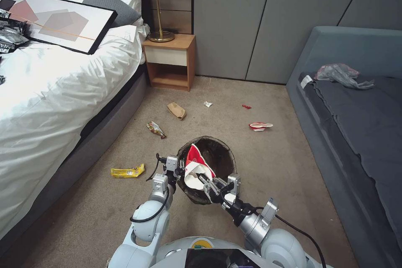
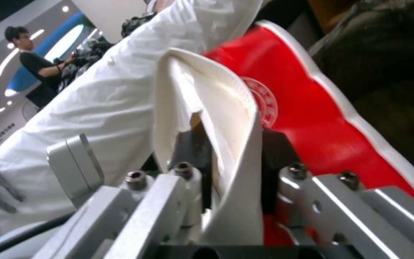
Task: Pick up the trash bin, then pick up the garbage from the floor and place it into the trash bin.
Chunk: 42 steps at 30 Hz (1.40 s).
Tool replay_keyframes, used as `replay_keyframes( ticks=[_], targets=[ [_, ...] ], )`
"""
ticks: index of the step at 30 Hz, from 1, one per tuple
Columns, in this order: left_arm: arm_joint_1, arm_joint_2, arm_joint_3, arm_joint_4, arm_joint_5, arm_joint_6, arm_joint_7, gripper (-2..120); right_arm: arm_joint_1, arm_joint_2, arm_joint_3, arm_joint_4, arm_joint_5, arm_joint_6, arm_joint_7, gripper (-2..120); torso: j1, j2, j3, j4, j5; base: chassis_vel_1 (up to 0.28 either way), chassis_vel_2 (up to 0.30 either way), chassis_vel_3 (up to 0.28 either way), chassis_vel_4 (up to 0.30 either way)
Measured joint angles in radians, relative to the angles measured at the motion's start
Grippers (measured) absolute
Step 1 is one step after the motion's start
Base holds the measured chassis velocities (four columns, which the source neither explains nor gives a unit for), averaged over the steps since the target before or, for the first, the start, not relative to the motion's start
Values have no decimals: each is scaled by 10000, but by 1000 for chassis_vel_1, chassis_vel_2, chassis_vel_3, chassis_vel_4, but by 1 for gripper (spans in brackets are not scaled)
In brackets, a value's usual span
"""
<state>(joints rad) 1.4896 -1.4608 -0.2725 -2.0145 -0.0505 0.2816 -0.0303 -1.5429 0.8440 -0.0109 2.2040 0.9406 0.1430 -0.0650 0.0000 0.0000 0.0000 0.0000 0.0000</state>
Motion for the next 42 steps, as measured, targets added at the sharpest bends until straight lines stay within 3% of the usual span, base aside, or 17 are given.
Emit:
replay_keyframes(
  ticks=[3, 5, 6, 9, 13, 16, 19, 20, 22, 32, 38, 42],
  targets=[
    [-2, 5, -1, -9, -1, 0, 0, 0, -74, -9, 13, 1, -11, -23, 0, 29, 0, 0, 0, 0, 0, 0, 0, 0, 0],
    [-2, 6, -2, -23, -3, 0, 0, 0, -93, -18, 43, 7, -12, -47, 16, 43, 0, 0, 0, 0, 0, 0, 0, 0, 0],
    [-2, 6, -2, -23, -3, 0, 0, 0, -93, -18, 43, 7, -12, -47, 16, 43, 0, 0, 0, 0, 0, 0, 0, 0, 0],
    [2, 6, -4, -29, -4, 5, 5, 0, -98, -20, 66, 30, -7, -71, 35, 59, 0, 0, 0, 0, 0, 0, 0, 0, 0],
    [2, 6, -4, -29, -4, 5, 6, 0, -99, -20, 68, 31, -7, -74, 35, 64, 0, 0, 0, 0, 0, 0, 0, 0, 0],
    [2, 6, -5, -30, -5, 7, 6, 0, -105, -20, 74, 32, -10, -83, 30, 78, 0, 0, 0, 0, 0, 0, 0, 0, 0],
    [2, 6, -5, -30, -5, 8, 6, 0, -106, -20, 75, 32, -13, -84, 29, 84, 0, 0, 0, 0, 0, 0, 0, 0, 0],
    [1, 7, -5, -30, -8, 10, 8, 0, -113, -19, 83, 32, -35, -87, 22, 93, 0, 0, 0, 0, 0, 0, 0, 0, 0],
    [1, 11, -5, -31, -12, 14, 8, 0, -131, -20, 107, 18, -86, -87, -6, 99, 0, 0, 0, 0, 0, 0, 0, 0, 0],
    [11, 18, -6, -58, -21, 29, 19, 0, -148, -24, 167, -38, -150, -76, 52, 100, 0, 0, 0, 0, 0, 0, 0, 0, 0],
    [-21, 22, -6, -58, -10, 27, 32, 0, -127, 43, 138, 79, -315, -185, 1231, 100, 0, 0, 0, 0, 0, 0, 0, 0, 0],
    [-35, 19, -6, -56, -1, 26, 33, 0, -136, 41, 191, 80, -398, -188, 1400, 100, 0, 0, 0, 0, 0, 0, 0, 0, 0]
  ],
)
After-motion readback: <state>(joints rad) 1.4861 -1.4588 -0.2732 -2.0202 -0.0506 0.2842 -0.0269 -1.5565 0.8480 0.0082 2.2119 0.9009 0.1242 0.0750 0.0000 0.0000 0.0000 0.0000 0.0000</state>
